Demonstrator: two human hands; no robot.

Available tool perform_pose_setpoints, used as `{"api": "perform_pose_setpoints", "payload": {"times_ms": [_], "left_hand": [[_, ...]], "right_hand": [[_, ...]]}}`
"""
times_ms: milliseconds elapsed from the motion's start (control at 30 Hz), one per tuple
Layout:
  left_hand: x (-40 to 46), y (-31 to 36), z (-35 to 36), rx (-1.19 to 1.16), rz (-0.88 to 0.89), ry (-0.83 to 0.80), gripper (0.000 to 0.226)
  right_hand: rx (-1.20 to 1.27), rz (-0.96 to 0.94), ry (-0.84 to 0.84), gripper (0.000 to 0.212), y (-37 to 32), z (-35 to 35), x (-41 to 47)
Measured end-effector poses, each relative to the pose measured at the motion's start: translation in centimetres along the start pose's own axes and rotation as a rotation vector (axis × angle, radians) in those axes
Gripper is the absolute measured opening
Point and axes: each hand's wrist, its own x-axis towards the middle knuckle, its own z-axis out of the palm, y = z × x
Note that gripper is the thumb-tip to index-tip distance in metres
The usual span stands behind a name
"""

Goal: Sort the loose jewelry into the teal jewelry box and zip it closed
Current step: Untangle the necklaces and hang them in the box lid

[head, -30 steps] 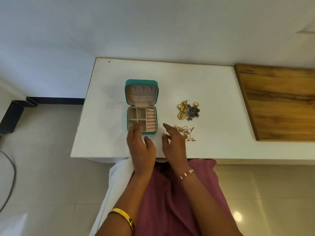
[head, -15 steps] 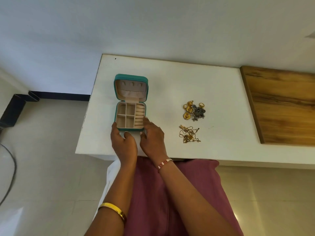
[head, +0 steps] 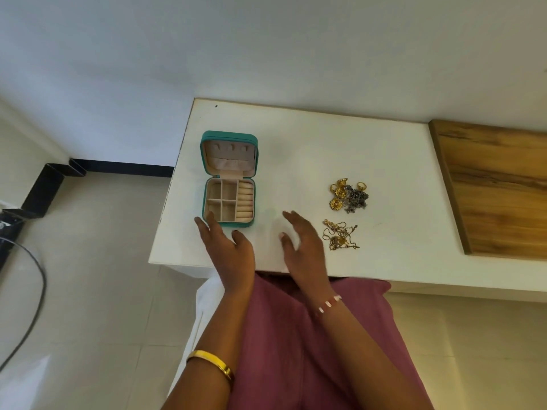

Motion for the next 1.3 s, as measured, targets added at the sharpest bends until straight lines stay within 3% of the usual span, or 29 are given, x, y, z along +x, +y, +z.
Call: {"api": "perform_pose_setpoints", "payload": {"times_ms": [133, 267, 400, 500, 800, 1067, 1300], "left_hand": [[-2.1, 0.6, 0.7, 0.040, 0.162, -0.035, 0.063], [-4.1, 0.9, 2.1, 0.071, 0.293, -0.188, 0.058], [-5.4, 0.8, 3.4, 0.110, 0.380, -0.428, 0.050], [-5.9, 0.7, 4.0, 0.159, 0.418, -0.541, 0.044], [-5.5, 0.6, 4.2, 0.158, 0.390, -0.581, 0.038], [-5.4, 1.1, 3.7, 0.110, 0.359, -0.582, 0.036], [-6.3, 4.4, 2.5, -0.016, 0.393, -0.564, 0.031]], "right_hand": [[0.020, 0.104, 0.265, 0.023, 3.0, -3.9, -1.2], [-0.080, 0.218, 0.405, 0.019, 5.2, -6.8, -0.7], [-0.187, 0.360, 0.292, 0.021, 6.5, -7.4, -0.1], [-0.265, 0.311, 0.181, 0.024, 6.4, -7.1, 0.1], [-0.506, 0.154, 0.029, 0.021, 5.2, -5.5, 0.0], [-0.086, 0.104, 0.280, 0.007, 4.4, -6.4, -0.4], [0.148, 0.103, 0.263, 0.007, 0.7, -9.1, -0.7]]}}
